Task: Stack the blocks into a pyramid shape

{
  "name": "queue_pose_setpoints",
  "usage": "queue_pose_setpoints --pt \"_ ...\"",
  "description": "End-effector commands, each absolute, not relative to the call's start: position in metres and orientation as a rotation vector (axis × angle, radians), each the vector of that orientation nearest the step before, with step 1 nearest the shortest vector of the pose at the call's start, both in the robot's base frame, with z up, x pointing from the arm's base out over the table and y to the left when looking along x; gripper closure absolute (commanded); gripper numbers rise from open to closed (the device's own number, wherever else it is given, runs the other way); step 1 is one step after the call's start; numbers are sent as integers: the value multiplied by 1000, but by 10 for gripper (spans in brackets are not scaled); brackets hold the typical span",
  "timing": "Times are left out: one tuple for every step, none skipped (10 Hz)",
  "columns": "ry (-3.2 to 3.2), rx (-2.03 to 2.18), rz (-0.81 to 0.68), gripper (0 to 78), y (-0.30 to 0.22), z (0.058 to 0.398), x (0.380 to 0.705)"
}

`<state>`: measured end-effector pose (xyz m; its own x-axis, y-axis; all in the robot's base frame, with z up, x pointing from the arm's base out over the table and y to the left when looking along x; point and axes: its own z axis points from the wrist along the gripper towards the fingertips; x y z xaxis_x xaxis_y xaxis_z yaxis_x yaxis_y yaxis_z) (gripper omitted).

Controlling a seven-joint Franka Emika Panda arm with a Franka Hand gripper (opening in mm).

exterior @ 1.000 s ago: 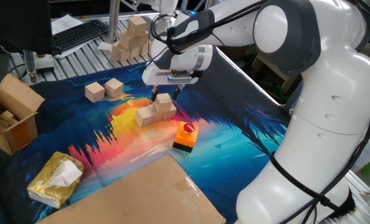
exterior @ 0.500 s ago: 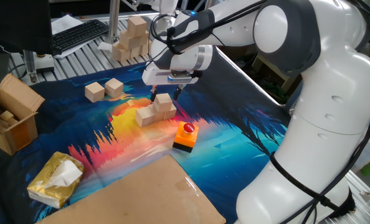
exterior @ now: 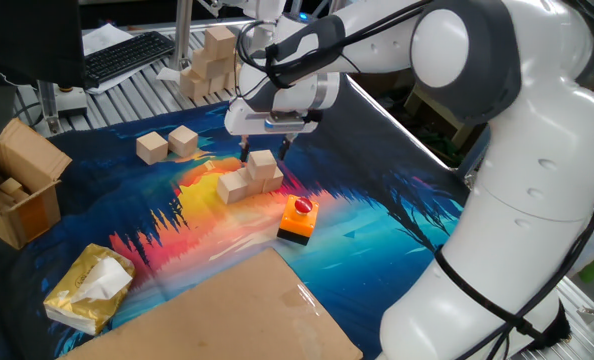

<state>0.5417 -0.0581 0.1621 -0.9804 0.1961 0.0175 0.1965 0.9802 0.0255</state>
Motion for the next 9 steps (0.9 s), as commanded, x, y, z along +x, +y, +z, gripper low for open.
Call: queue_pose_setpoints --pt "-3064 -436 81 1 -49 221 542" --pt "-3039 -542 63 1 -48 222 544" --pt "-3021 -620 66 1 -46 222 544" --pt "-2988 -740 68 1 -40 223 547" --pt "-2955 -854 64 1 -32 223 549" --pt "-2917 -972 57 1 -27 224 550" --pt "-2879 -1071 25 1 -22 222 549" --pt "-2866 -1115 28 1 -17 221 548" --pt "-2856 -1147 32 1 -10 219 547"
